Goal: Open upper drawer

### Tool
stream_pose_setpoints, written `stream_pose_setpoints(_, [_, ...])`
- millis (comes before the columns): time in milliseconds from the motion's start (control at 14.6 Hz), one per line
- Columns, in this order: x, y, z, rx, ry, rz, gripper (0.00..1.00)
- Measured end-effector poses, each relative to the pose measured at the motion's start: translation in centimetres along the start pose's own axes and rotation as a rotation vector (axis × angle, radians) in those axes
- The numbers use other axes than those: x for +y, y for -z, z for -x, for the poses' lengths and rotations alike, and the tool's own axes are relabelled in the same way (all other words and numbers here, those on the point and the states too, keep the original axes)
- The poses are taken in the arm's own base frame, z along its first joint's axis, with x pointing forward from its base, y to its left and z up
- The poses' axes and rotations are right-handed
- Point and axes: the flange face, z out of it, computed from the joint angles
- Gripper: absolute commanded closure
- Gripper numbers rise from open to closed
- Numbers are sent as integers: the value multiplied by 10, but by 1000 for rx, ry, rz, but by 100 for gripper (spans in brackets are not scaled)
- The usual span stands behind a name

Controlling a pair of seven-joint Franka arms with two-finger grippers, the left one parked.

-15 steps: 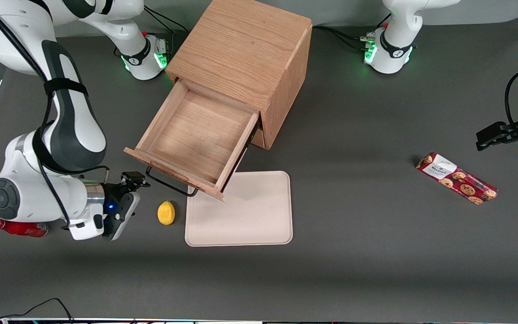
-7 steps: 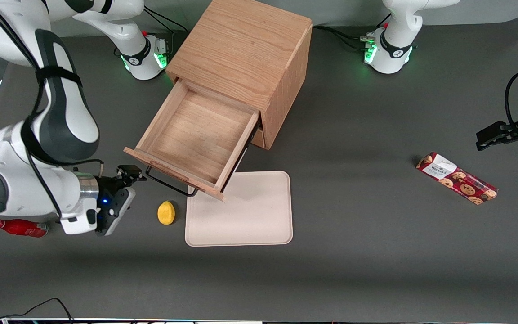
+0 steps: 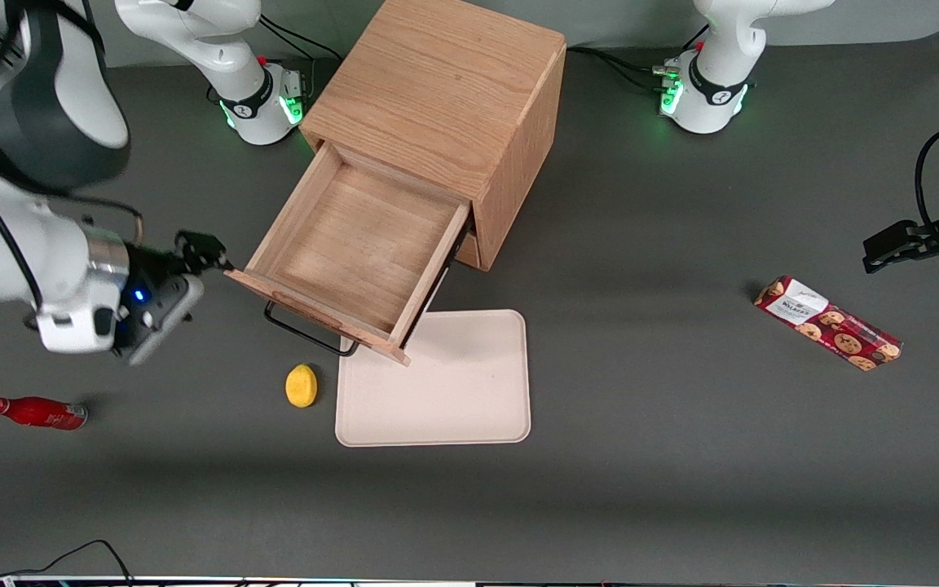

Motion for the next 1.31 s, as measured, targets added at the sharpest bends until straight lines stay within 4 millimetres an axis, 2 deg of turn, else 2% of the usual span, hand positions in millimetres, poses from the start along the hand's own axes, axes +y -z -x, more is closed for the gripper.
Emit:
stream_pose_setpoints(137, [-24, 12, 34, -14, -95, 26, 0])
stream_pose_setpoints(275, [-46, 13, 69, -34, -163, 51, 0])
stream_pose_setpoints(481, [-69, 7, 118, -52, -236, 94, 0])
stream_pose_setpoints(687, [-85, 15, 154, -40, -301, 168, 0])
stream_pose_setpoints(824, [-75, 23, 165, -23, -327, 204, 0])
stream_pose_setpoints(1099, [-39, 36, 169, 7, -387, 192, 0])
stream_pose_setpoints(1305, [-35, 40, 170, 21, -492, 190, 0])
